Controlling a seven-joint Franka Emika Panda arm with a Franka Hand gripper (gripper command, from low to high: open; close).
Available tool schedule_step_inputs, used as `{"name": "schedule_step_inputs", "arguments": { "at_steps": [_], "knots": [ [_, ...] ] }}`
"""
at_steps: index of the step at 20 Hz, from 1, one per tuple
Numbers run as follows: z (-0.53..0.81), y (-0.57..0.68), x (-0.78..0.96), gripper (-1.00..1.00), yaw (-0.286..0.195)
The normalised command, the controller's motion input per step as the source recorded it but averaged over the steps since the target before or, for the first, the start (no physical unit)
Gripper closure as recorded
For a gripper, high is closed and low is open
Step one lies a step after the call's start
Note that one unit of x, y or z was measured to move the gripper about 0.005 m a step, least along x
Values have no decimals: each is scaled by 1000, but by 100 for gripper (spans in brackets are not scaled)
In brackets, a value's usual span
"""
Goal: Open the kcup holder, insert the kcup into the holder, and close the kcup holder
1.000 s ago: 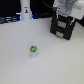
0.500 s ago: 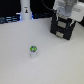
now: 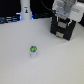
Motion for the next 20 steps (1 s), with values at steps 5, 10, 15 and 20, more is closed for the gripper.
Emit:
{"name": "schedule_step_inputs", "arguments": {
  "at_steps": [5, 10, 15, 20],
  "knots": [
    [181, -107, 758, 100, -57],
    [196, -145, 727, 100, -57],
    [232, -154, 867, 100, -70],
    [203, -140, 752, 100, -62]
  ]
}}
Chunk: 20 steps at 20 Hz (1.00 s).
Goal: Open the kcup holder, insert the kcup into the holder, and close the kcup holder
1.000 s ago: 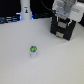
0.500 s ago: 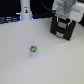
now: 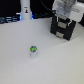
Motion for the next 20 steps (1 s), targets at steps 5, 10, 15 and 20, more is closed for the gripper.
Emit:
{"name": "schedule_step_inputs", "arguments": {
  "at_steps": [5, 10, 15, 20],
  "knots": [
    [210, -171, 828, 100, -63],
    [222, -283, 471, 100, -1],
    [201, -390, 639, 100, -13],
    [173, -203, 923, 100, -55]
  ]
}}
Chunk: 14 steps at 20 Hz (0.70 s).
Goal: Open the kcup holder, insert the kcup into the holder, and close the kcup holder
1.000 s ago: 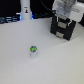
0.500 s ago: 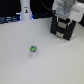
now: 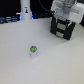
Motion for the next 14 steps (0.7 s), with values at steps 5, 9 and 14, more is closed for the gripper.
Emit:
{"name": "schedule_step_inputs", "arguments": {
  "at_steps": [5, 9, 14],
  "knots": [
    [155, -242, 932, 100, -67],
    [182, -278, 937, 100, -78],
    [208, -268, 941, 100, -81]
  ]
}}
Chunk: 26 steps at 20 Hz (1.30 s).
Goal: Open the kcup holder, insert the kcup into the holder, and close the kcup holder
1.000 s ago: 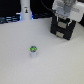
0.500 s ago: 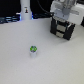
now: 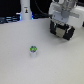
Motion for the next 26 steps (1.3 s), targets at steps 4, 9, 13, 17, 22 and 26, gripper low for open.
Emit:
{"name": "schedule_step_inputs", "arguments": {
  "at_steps": [4, 9, 13, 17, 22, 26],
  "knots": [
    [193, -288, 934, 100, -82],
    [171, -326, 903, 100, -81],
    [158, -353, 878, 100, -73],
    [131, -415, 830, 100, -71],
    [133, -453, 721, 100, -73],
    [105, -218, 350, -100, -52]
  ]
}}
